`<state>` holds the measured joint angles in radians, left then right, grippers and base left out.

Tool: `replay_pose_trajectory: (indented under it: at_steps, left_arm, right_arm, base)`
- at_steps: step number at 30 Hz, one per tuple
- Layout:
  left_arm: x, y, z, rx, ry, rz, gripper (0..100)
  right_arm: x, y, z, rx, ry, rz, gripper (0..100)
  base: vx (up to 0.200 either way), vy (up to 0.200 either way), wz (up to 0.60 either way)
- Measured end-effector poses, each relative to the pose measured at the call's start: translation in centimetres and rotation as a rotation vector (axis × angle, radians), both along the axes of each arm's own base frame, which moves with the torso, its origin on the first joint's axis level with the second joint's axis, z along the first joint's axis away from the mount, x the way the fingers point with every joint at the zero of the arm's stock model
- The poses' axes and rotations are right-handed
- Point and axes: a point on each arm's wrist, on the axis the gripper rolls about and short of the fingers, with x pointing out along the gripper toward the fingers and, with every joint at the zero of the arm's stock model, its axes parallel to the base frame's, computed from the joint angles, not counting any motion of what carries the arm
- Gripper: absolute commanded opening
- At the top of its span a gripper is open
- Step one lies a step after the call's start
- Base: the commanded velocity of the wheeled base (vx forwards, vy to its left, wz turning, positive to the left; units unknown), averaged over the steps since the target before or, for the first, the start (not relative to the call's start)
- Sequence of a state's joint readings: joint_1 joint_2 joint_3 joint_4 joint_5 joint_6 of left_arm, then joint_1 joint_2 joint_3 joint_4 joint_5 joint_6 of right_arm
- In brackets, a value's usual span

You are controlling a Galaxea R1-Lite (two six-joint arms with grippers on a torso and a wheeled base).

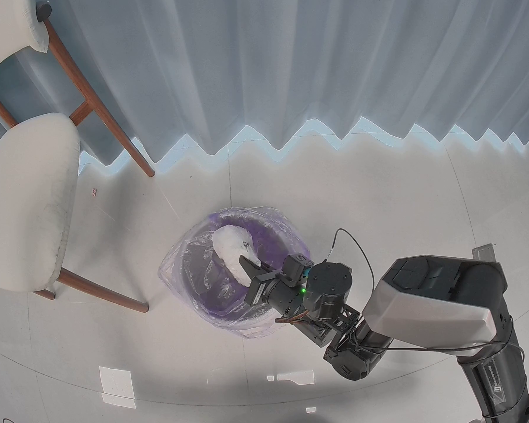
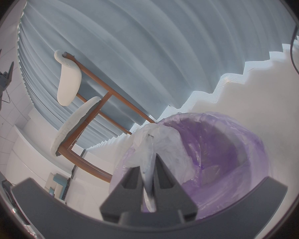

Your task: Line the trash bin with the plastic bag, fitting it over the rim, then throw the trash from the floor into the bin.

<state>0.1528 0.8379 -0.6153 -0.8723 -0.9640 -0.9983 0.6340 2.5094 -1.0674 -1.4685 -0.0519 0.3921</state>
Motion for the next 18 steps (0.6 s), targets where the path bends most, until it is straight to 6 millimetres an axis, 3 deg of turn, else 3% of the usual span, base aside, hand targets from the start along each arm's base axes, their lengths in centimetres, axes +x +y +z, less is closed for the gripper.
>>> replay_pose_trajectory:
  at_steps: [11,18]
  left_arm:
    - [0.0,0.0,0.0,0.001,-0.002,0.000,100]
    - [0.0,0.0,0.0,0.001,-0.002,0.000,100]
  right_arm:
    - [-0.1,0.2,-1.0,0.006,0.003,-0.004,100]
    - [-0.6,0.1,0.7,0.024,-0.019,-0.004,100]
  base:
    - [0.000,0.000,0.00]
    - [0.000,0.000,0.00]
